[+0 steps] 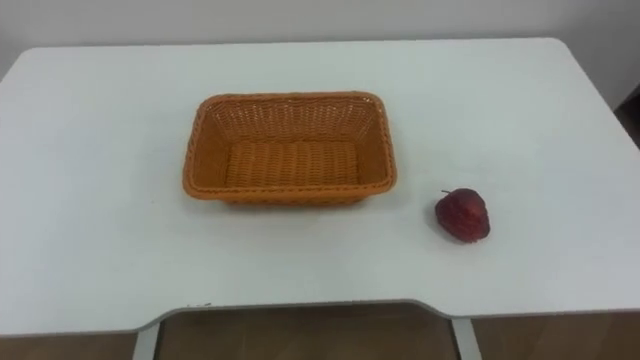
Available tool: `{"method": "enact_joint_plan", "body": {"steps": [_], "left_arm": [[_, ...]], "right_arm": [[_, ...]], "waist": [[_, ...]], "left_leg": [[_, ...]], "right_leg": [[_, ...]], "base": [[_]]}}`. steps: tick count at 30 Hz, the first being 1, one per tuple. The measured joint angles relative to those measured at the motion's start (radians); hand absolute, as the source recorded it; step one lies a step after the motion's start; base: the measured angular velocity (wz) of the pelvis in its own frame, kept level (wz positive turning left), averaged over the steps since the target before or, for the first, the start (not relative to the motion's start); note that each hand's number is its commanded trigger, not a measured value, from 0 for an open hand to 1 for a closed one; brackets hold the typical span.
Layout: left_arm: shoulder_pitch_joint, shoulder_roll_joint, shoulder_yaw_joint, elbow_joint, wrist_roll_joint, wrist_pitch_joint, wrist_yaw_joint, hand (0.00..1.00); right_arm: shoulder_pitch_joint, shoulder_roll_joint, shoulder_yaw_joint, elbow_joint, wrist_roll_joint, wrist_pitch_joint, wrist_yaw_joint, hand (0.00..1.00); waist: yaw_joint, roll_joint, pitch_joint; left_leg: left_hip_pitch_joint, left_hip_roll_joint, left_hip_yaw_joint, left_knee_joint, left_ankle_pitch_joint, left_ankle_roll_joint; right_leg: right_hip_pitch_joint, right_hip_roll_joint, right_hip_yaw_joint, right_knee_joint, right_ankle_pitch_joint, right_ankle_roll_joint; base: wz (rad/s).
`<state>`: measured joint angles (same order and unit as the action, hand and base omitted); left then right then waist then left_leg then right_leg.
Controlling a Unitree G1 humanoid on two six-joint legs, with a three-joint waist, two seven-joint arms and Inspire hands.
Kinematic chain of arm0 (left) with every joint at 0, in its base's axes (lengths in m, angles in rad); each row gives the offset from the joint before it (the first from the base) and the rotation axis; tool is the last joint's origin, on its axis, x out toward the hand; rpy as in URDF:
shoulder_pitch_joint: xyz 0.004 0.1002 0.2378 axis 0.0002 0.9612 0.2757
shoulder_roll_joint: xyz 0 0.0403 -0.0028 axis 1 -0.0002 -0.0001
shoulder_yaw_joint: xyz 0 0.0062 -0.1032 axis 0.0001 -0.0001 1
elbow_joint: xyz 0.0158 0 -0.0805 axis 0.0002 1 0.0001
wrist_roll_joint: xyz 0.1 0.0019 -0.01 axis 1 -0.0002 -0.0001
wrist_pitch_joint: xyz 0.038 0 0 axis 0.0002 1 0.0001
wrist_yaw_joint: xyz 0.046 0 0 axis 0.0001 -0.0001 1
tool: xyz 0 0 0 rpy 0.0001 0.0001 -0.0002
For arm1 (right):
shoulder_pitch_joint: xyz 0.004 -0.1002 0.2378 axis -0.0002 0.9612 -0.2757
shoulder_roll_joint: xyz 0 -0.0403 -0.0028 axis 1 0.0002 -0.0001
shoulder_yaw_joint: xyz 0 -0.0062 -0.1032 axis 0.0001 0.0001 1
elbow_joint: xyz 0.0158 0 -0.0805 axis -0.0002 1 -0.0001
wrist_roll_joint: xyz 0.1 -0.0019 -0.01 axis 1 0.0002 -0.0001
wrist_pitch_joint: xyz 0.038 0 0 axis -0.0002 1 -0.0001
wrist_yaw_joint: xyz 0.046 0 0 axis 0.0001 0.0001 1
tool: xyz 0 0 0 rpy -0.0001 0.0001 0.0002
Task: Pick and place apple
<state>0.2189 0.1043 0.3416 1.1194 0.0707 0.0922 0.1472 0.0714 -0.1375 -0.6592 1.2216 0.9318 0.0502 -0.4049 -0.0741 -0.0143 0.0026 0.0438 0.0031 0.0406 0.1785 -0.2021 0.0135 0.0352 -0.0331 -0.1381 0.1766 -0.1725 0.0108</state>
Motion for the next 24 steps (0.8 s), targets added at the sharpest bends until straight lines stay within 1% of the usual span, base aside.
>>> {"method": "enact_joint_plan", "body": {"steps": [1,2,3,4,5,7,8,10,11,12,13,14,15,17,18,19,20,21,22,24], "left_arm": [[0.005,0.004,0.0,-0.004,0.005,0.0,0.0,0.0],[0.01,0.007,0.0,-0.017,0.011,0.001,0.0,0.0],[0.011,0.009,0.0,-0.027,0.011,0.001,0.0,0.0],[0.014,0.012,0.004,-0.042,0.01,0.0,0.0,0.0],[0.014,0.014,0.006,-0.044,0.01,-0.003,0.0,0.0],[0.013,0.022,0.006,-0.045,0.01,-0.009,0.0,0.0],[0.013,0.024,0.006,-0.045,0.011,-0.009,0.0,0.0],[0.016,0.027,0.005,-0.043,0.011,-0.01,0.001,0.0],[0.017,0.027,0.005,-0.043,0.011,-0.01,0.0,0.0],[0.018,0.027,0.004,-0.044,0.011,-0.014,0.0,0.0],[0.017,0.029,-0.004,-0.046,0.011,-0.018,0.0,0.0],[0.015,0.03,-0.01,-0.049,0.011,-0.022,0.0,0.0],[0.008,0.033,-0.025,-0.051,0.012,-0.032,-0.001,0.0],[-0.006,0.034,-0.054,-0.046,0.011,-0.049,-0.001,0.0],[-0.01,0.035,-0.067,-0.038,0.01,-0.054,0.0,0.0],[-0.015,0.044,-0.103,-0.02,0.008,-0.062,0.001,0.0],[-0.024,0.05,-0.125,0.001,0.007,-0.073,0.001,0.0],[-0.026,0.051,-0.133,0.004,0.006,-0.076,0.002,0.0],[-0.028,0.05,-0.153,0.004,0.006,-0.084,0.002,0.0],[-0.029,0.048,-0.164,0.002,0.007,-0.094,0.002,0.0]], "right_arm": [[-0.003,-0.008,-0.027,-0.026,0.043,-0.008,-0.031,0.0],[-0.003,-0.017,-0.048,-0.058,0.072,-0.009,-0.068,0.0],[-0.005,-0.021,-0.054,-0.073,0.08,-0.013,-0.085,0.0],[-0.013,-0.028,-0.072,-0.105,0.083,-0.03,-0.128,0.0],[-0.021,-0.035,-0.075,-0.112,0.083,-0.04,-0.148,0.0],[-0.041,-0.057,-0.085,-0.156,0.082,-0.056,-0.236,0.0],[-0.042,-0.059,-0.093,-0.179,0.081,-0.059,-0.26,0.0],[-0.041,-0.06,-0.099,-0.306,0.071,-0.086,-0.353,0.0],[-0.042,-0.06,-0.103,-0.335,0.056,-0.092,-0.374,0.0],[-0.042,-0.06,-0.104,-0.414,0.007,-0.097,-0.421,0.0],[-0.042,-0.06,-0.095,-0.49,-0.079,-0.112,-0.469,0.0],[-0.042,-0.06,-0.085,-0.523,-0.127,-0.126,-0.491,0.0],[-0.042,-0.059,-0.066,-0.587,-0.22,-0.152,-0.528,0.0],[-0.039,-0.055,-0.021,-0.754,-0.402,-0.165,-0.617,0.0],[-0.039,-0.056,-0.002,-0.793,-0.454,-0.167,-0.635,0.0],[-0.04,-0.058,0.041,-0.854,-0.549,-0.184,-0.663,0.0],[-0.04,-0.059,0.073,-0.893,-0.628,-0.208,-0.68,0.0],[-0.04,-0.059,0.086,-0.906,-0.66,-0.217,-0.688,0.0],[-0.038,-0.058,0.108,-0.929,-0.714,-0.228,-0.698,0.0],[-0.038,-0.058,0.137,-0.974,-0.771,-0.231,-0.707,0.0]], "waist": [[-0.009,-0.001,0.0002],[-0.012,-0.002,-0.0027],[-0.012,-0.002,-0.0022],[-0.011,-0.001,-0.0029],[-0.012,-0.001,-0.0029],[-0.022,-0.003,-0.0035],[-0.024,-0.004,-0.0041],[-0.025,-0.006,-0.0039],[-0.026,-0.008,-0.0044],[-0.024,-0.009,-0.0049],[-0.021,-0.01,-0.0044],[-0.019,-0.01,-0.0046],[-0.015,-0.012,-0.0047],[0.002,-0.012,-0.0047],[0.005,-0.012,-0.0041],[0.008,-0.01,-0.0038],[0.015,-0.012,-0.0034],[0.018,-0.013,-0.0037],[0.024,-0.017,-0.001],[0.033,-0.02,0.0016]], "left_leg": [[0.001,0.0,0.002,0.0,0.0,0.0],[-0.001,-0.001,0.004,0.0,-0.001,0.001],[-0.001,-0.001,0.007,-0.001,-0.001,0.001],[-0.003,-0.001,0.012,-0.001,0.0,0.001],[-0.004,-0.001,0.014,-0.001,0.0,0.001],[-0.009,-0.001,0.016,0.004,0.0,0.001],[-0.01,-0.001,0.016,0.004,0.0,0.001],[-0.016,-0.001,0.018,0.005,0.001,0.0],[-0.016,-0.001,0.018,0.005,0.001,0.0],[-0.016,-0.002,0.018,0.006,0.001,0.0],[-0.02,-0.002,0.02,0.01,0.001,0.0],[-0.022,-0.002,0.02,0.011,0.001,0.0],[-0.025,-0.002,0.02,0.012,0.001,0.0],[-0.04,-0.001,0.027,0.011,0.001,0.0],[-0.041,-0.001,0.028,0.011,0.001,0.0],[-0.04,-0.001,0.029,0.011,0.001,0.0],[-0.036,0.0,0.032,0.01,0.001,0.0],[-0.035,0.0,0.032,0.01,0.001,0.0],[-0.035,0.0,0.032,0.009,0.001,0.0],[-0.04,0.0,0.033,0.006,0.001,0.0]], "right_leg": [[-0.005,-0.001,0.001,0.01,-0.003,-0.001],[-0.019,-0.002,0.003,0.024,-0.008,-0.001],[-0.02,-0.003,0.006,0.031,-0.011,-0.001],[-0.029,-0.003,0.012,0.041,-0.012,-0.002],[-0.034,-0.003,0.014,0.048,-0.013,-0.002],[-0.044,-0.003,0.018,0.06,-0.017,-0.003],[-0.047,-0.003,0.022,0.064,-0.019,-0.003],[-0.052,-0.003,0.024,0.066,-0.019,-0.003],[-0.053,-0.003,0.025,0.066,-0.019,-0.003],[-0.054,-0.002,0.029,0.066,-0.019,-0.003],[-0.057,-0.002,0.032,0.065,-0.019,-0.003],[-0.059,-0.002,0.032,0.064,-0.018,-0.003],[-0.064,-0.002,0.032,0.065,-0.018,-0.003],[-0.088,-0.001,0.039,0.067,-0.018,-0.004],[-0.091,0.0,0.041,0.072,-0.017,-0.004],[-0.09,0.0,0.042,0.074,-0.017,-0.004],[-0.086,0.002,0.045,0.073,-0.017,-0.004],[-0.085,0.002,0.046,0.072,-0.017,-0.004],[-0.084,0.002,0.046,0.069,-0.017,-0.004],[-0.092,0.002,0.047,0.067,-0.017,-0.004]], "base": [[-0.03],[-0.06],[-0.1],[-0.12],[-0.1],[-0.03],[0.0],[0.0],[-0.04],[-0.05],[-0.04],[0.0],[0.0],[-0.08],[-0.1],[-0.08],[-0.06],[-0.03],[0.0],[0.0]]}}
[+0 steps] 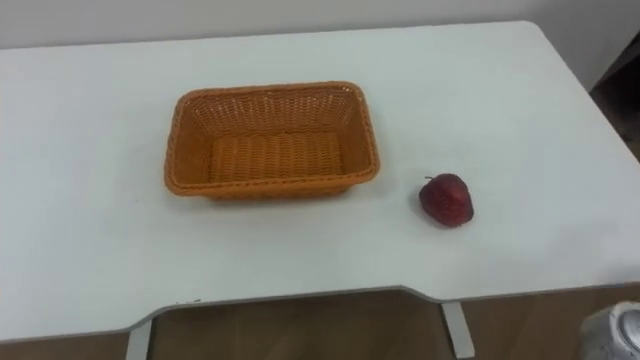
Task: Pick and place apple
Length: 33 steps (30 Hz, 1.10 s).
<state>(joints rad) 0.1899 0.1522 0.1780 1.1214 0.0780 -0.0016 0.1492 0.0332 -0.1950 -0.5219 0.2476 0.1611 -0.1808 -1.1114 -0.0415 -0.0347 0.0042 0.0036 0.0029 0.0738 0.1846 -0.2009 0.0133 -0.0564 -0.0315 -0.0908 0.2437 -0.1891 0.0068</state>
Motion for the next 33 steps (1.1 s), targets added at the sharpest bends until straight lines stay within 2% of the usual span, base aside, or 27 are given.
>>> {"method": "enact_joint_plan", "body": {"steps": [5,8,12,18,20,22,26,33], "left_arm": [[0.003,0.002,-0.016,-0.001,0.002,0.0,-0.002,0.0],[-0.006,0.001,-0.038,-0.005,0.002,-0.001,-0.008,0.0],[-0.011,0.003,-0.044,-0.005,0.001,-0.008,-0.01,0.0],[-0.001,0.002,-0.048,-0.001,-0.007,-0.03,-0.008,0.0],[-0.001,0.003,-0.051,-0.001,-0.008,-0.035,-0.007,0.0],[-0.001,0.005,-0.083,0.001,-0.011,-0.035,-0.002,0.0],[-0.002,-0.003,-0.086,0.007,-0.009,-0.035,-0.002,0.0],[-0.002,-0.004,-0.086,0.009,-0.011,-0.036,-0.004,0.0]], "right_arm": [[0.027,-0.001,0.1,-0.142,-0.172,-0.006,0.026,0.0],[0.029,-0.004,0.176,-0.147,-0.244,-0.006,0.088,0.0],[0.039,-0.005,0.26,-0.147,-0.255,-0.005,0.173,0.0],[0.05,-0.005,0.361,-0.146,-0.257,-0.005,0.278,0.0],[0.05,-0.005,0.38,-0.145,-0.271,-0.005,0.297,0.0],[0.051,-0.004,0.406,-0.145,-0.278,-0.005,0.319,0.0],[0.054,-0.004,0.442,-0.145,-0.277,-0.006,0.355,0.0],[0.072,-0.004,0.443,-0.144,-0.29,-0.023,0.394,0.0]], "waist": [[0.03,0.0,-0.0005],[0.041,0.007,-0.0053],[0.049,0.014,-0.0079],[0.062,0.012,-0.0063],[0.068,0.013,-0.0057],[0.069,0.014,-0.0048],[0.072,0.013,-0.0036],[0.068,0.016,-0.0016]], "left_leg": [[-0.001,0.0,0.006,-0.006,0.0,0.0],[0.0,0.002,0.008,-0.007,0.0,0.0],[0.007,0.002,0.007,-0.007,0.0,0.0],[0.008,0.004,0.005,-0.007,0.0,0.0],[0.008,0.004,0.003,-0.005,0.0,0.0],[0.007,0.004,-0.001,-0.003,0.0,0.0],[0.005,0.004,-0.007,-0.004,0.0,0.0],[0.004,0.003,-0.004,-0.006,0.0,0.0]], "right_leg": [[-0.001,0.0,0.002,-0.009,0.001,0.001],[-0.001,0.0,-0.001,-0.009,0.002,0.0],[0.008,0.0,-0.006,-0.009,0.002,0.0],[0.016,0.0,-0.016,-0.016,0.005,-0.003],[0.016,-0.001,-0.019,-0.016,0.007,-0.003],[0.019,-0.001,-0.023,-0.016,0.01,-0.002],[0.022,0.0,-0.024,-0.019,0.011,-0.002],[0.021,-0.001,-0.025,-0.028,0.013,0.0]], "base": [[-0.02],[-0.02],[0.01],[0.02],[0.02],[0.06],[0.05],[-0.01]]}}
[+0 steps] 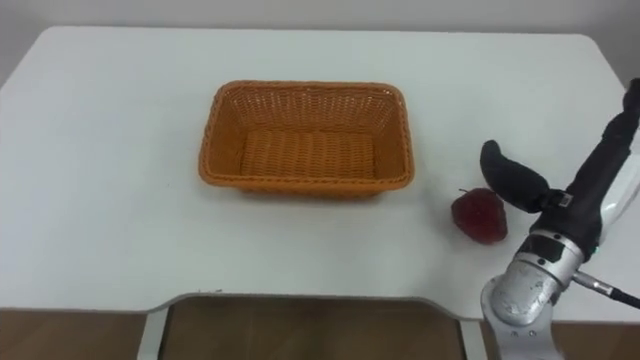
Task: Pick and place apple
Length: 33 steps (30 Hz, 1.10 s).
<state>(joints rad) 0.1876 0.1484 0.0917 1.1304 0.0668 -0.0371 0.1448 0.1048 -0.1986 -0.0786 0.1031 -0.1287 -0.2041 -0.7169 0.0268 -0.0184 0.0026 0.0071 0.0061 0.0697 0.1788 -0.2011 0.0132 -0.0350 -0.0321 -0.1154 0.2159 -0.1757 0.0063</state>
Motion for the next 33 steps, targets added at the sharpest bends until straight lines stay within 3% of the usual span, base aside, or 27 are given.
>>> {"method": "enact_joint_plan", "body": {"steps": [10,18,31,33], "left_arm": [[-0.026,-0.001,0.0,0.0,-0.035,-0.009,-0.014,0.0],[-0.034,-0.002,0.001,0.0,-0.035,-0.011,-0.049,0.0],[-0.038,-0.003,0.001,-0.011,-0.035,-0.017,-0.049,0.0],[-0.034,-0.003,0.001,-0.01,-0.036,-0.018,-0.049,0.0]], "right_arm": [[0.067,0.001,0.062,-0.001,-0.002,-0.004,0.098,0.0],[0.084,0.001,0.066,0.002,-0.003,-0.005,0.098,0.0],[0.12,0.005,0.096,0.177,-0.018,-0.015,0.154,0.0],[0.12,0.005,0.098,0.217,-0.016,-0.037,0.154,0.0]], "waist": [[0.004,0.015,-0.0023],[0.001,0.017,-0.0035],[0.004,-0.003,-0.0046],[0.004,-0.007,-0.0054]], "left_leg": [[0.005,0.001,0.011,-0.008,0.0,0.0],[0.006,0.001,0.011,-0.01,0.0,0.0],[0.006,0.001,0.008,0.001,0.0,0.0],[0.01,0.001,0.006,0.002,0.0,0.0]], "right_leg": [[-0.004,0.001,0.009,0.0,0.0,0.0],[-0.005,0.001,0.011,0.004,0.0,0.0],[0.002,0.001,0.006,0.004,0.0,0.0],[0.01,0.0,0.002,0.0,0.001,0.0]], "base": [[-0.03],[0.0],[0.0],[0.05]]}}
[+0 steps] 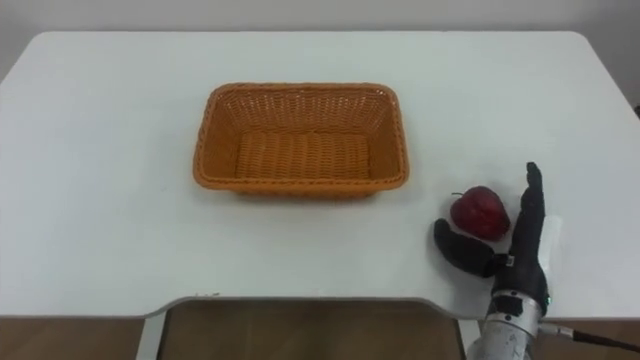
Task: Pick and place apple
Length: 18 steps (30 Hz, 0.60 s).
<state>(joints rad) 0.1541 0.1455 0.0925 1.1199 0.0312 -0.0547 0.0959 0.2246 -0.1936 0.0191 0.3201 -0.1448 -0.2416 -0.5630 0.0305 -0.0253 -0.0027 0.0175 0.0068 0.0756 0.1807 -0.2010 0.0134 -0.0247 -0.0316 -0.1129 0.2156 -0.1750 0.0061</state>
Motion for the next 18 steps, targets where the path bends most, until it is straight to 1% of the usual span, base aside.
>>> {"method": "enact_joint_plan", "body": {"steps": [1,2,3,4,5,8,10,13,18], "left_arm": [[0.0,0.0,0.0,0.0,0.0,0.0,0.0,0.0],[0.0,-0.001,0.0,0.0,0.0,0.0,0.0,0.0],[-0.001,-0.001,0.001,0.0,0.0,0.0,0.0,0.0],[-0.003,-0.001,0.001,0.0,0.0,-0.001,0.001,0.0],[-0.002,-0.002,0.001,0.0,0.0,-0.004,0.001,0.0],[-0.002,-0.002,0.001,0.0,0.0,-0.012,0.001,0.0],[-0.001,-0.002,0.001,0.001,0.0,-0.02,0.001,0.0],[-0.003,-0.002,0.001,0.001,0.0,-0.027,0.001,0.0],[-0.002,-0.003,0.0,0.001,0.0,-0.031,0.003,0.0]], "right_arm": [[-0.001,0.001,0.004,0.032,-0.001,-0.02,0.0,0.0],[-0.001,0.004,0.004,0.039,-0.001,-0.027,0.001,0.61],[-0.006,0.007,0.004,0.055,-0.003,-0.038,0.001,0.78],[-0.011,0.007,0.004,0.074,-0.007,-0.054,0.0,1.0],[-0.015,0.007,0.004,0.093,-0.012,-0.07,0.0,1.0],[-0.022,0.009,0.003,0.109,-0.023,-0.084,-0.006,1.0],[-0.038,0.009,-0.006,0.134,-0.039,-0.097,-0.033,1.0],[-0.051,0.0,-0.033,0.159,-0.074,-0.096,-0.055,1.0],[-0.08,-0.008,-0.044,0.182,-0.082,-0.093,-0.099,1.0]], "waist": [[0.001,0.003,0.0013],[0.0,0.003,0.0008],[0.001,0.003,0.0011],[0.002,0.004,0.0015],[0.002,0.005,0.0018],[0.002,0.007,0.0015],[0.002,0.009,0.0012],[0.002,0.011,0.0001],[0.002,0.013,-0.0011]], "left_leg": [[0.006,0.0,-0.002,0.0,0.0,0.0],[0.009,0.0,-0.002,0.0,0.0,0.0],[0.01,0.0,-0.003,-0.001,0.0,0.0],[0.01,0.001,-0.004,-0.004,0.0,0.0],[0.01,0.001,-0.004,-0.007,0.0,0.0],[0.01,0.001,-0.003,-0.009,0.0,0.0],[0.01,0.001,-0.003,-0.01,0.0,0.0],[0.011,0.002,-0.002,-0.012,0.0,0.0],[0.012,0.004,-0.002,-0.011,0.0,0.0]], "right_leg": [[0.01,0.0,-0.001,-0.008,0.001,0.0],[0.015,0.001,-0.002,-0.013,0.003,0.0],[0.016,0.001,-0.003,-0.013,0.003,0.001],[0.015,0.001,-0.003,-0.012,0.003,0.001],[0.015,0.002,-0.002,-0.012,0.004,0.001],[0.016,0.002,-0.002,-0.013,0.005,0.001],[0.016,0.002,-0.001,-0.013,0.005,0.001],[0.016,0.004,0.0,-0.016,0.005,0.001],[0.016,0.005,-0.002,-0.017,0.006,0.0]], "base": [[0.05],[0.03],[0.0],[0.0],[0.0],[0.0],[0.0],[0.0],[0.0]]}}
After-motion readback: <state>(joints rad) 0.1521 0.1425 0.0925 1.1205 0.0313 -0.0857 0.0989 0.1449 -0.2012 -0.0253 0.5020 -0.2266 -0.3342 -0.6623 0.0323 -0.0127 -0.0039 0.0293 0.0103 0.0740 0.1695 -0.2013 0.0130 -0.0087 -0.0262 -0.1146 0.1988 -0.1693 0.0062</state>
